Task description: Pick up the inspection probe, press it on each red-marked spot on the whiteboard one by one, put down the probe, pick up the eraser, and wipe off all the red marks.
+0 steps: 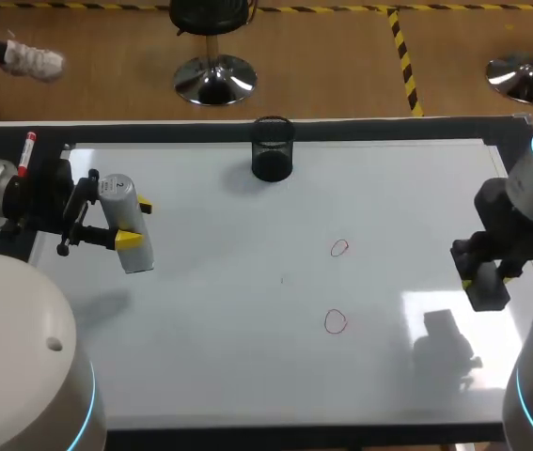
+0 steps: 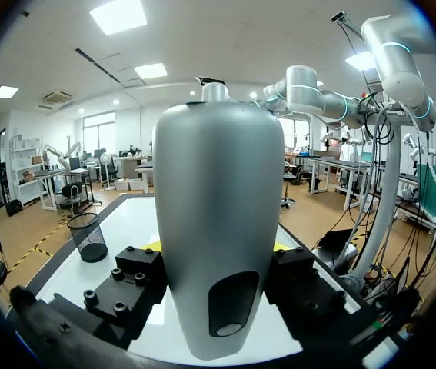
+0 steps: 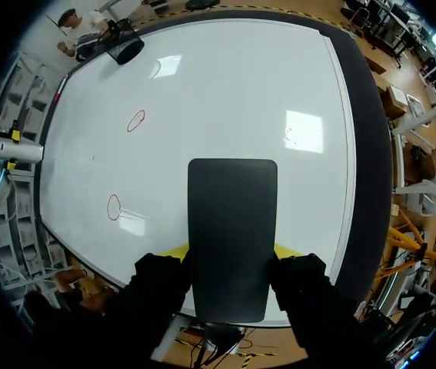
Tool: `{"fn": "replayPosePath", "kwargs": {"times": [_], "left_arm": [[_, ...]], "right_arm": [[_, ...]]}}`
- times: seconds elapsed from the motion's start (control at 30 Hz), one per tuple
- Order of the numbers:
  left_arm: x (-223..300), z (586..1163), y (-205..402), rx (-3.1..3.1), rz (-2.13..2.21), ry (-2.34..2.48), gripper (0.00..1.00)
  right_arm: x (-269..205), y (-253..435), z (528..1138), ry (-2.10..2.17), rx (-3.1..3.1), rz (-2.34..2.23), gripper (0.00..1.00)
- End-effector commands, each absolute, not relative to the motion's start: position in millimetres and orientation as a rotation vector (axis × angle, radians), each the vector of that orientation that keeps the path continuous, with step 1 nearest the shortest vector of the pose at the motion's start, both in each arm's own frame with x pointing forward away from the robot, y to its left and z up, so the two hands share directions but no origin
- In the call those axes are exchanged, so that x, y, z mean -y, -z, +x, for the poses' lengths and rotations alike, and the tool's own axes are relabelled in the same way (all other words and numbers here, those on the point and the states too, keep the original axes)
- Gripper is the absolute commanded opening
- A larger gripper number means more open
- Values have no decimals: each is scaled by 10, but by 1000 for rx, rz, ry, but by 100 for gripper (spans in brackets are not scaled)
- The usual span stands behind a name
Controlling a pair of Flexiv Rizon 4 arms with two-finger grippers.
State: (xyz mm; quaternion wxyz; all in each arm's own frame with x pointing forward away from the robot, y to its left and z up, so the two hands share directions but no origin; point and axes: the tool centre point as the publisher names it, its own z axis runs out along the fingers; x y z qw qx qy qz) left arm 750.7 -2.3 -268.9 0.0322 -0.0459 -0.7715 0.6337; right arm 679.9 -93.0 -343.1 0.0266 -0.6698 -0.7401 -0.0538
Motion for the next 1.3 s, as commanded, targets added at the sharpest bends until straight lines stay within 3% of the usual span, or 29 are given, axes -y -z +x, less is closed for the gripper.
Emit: {"fn": "replayPosePath", "kwargs": {"times": [0.03, 1.3], "left_arm": [[23, 7503, 2685, 2376, -144, -1954, 0], [752, 7203, 2723, 2357, -62, -2015, 0]], "right_arm": [[955, 3421, 6779, 176, 2286, -2067, 0], [955, 3421, 6779, 176, 2286, -2067, 0]]}}
